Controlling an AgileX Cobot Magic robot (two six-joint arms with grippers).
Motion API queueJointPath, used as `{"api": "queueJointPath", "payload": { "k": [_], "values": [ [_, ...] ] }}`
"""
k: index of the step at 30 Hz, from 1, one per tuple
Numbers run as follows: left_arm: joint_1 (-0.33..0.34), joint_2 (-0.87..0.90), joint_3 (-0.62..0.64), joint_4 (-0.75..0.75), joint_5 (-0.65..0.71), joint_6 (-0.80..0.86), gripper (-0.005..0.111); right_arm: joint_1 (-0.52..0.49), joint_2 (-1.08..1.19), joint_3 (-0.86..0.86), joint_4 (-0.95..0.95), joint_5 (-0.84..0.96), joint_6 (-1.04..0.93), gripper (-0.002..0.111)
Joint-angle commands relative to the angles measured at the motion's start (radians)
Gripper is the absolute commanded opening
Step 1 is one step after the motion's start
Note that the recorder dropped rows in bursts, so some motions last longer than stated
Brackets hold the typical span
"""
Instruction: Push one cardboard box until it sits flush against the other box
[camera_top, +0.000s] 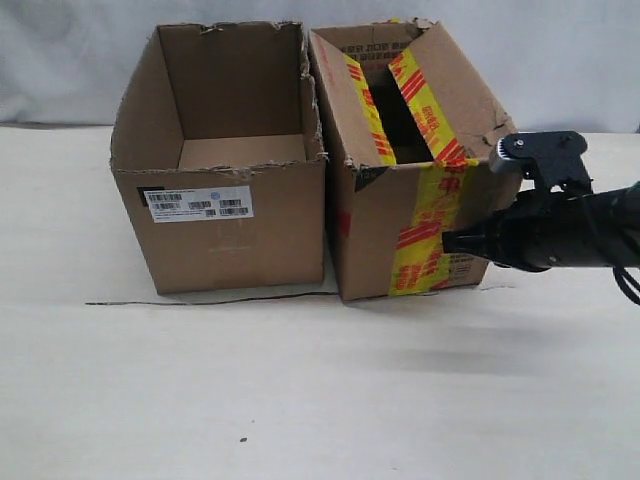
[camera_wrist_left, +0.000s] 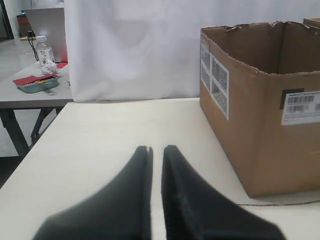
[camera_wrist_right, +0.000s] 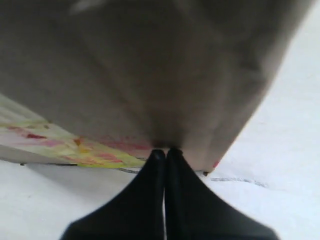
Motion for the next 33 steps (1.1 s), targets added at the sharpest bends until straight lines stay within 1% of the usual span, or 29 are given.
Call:
{"api": "queueJointPath", "payload": {
  "k": [1, 12, 19, 24, 27, 29, 33],
  "values": [
    [0.000, -0.003, 0.002, -0.008, -0.008, 0.002, 0.000, 0.003, 0.010, -0.020, -0.005, 0.037, -0.021, 0.000],
    [0.000, -0.003, 0.002, -0.008, -0.008, 0.002, 0.000, 0.003, 0.038, -0.028, -0.005, 0.010, -0.058, 0.000],
    [0.000, -0.003, 0.002, -0.008, -0.008, 0.002, 0.000, 0.003, 0.093, -0.121, -0.005, 0.100, -0.071, 0.000],
    [0.000, -0.003, 0.002, -0.008, -0.008, 0.002, 0.000, 0.003, 0.091, -0.136, -0.007, 0.154, -0.071, 0.000],
    [0.000, -0.003, 0.002, -0.008, -0.008, 0.002, 0.000, 0.000, 0.056, -0.136, -0.061, 0.240, -0.071, 0.000],
    [0.000, -0.003, 0.002, -0.008, -0.008, 0.002, 0.000, 0.000, 0.002, -0.128, -0.107, 0.280, -0.027, 0.000],
    [0.000, -0.003, 0.002, -0.008, -0.008, 0.002, 0.000, 0.000, -0.154, -0.065, -0.191, 0.231, 0.083, 0.000]
  ]
}}
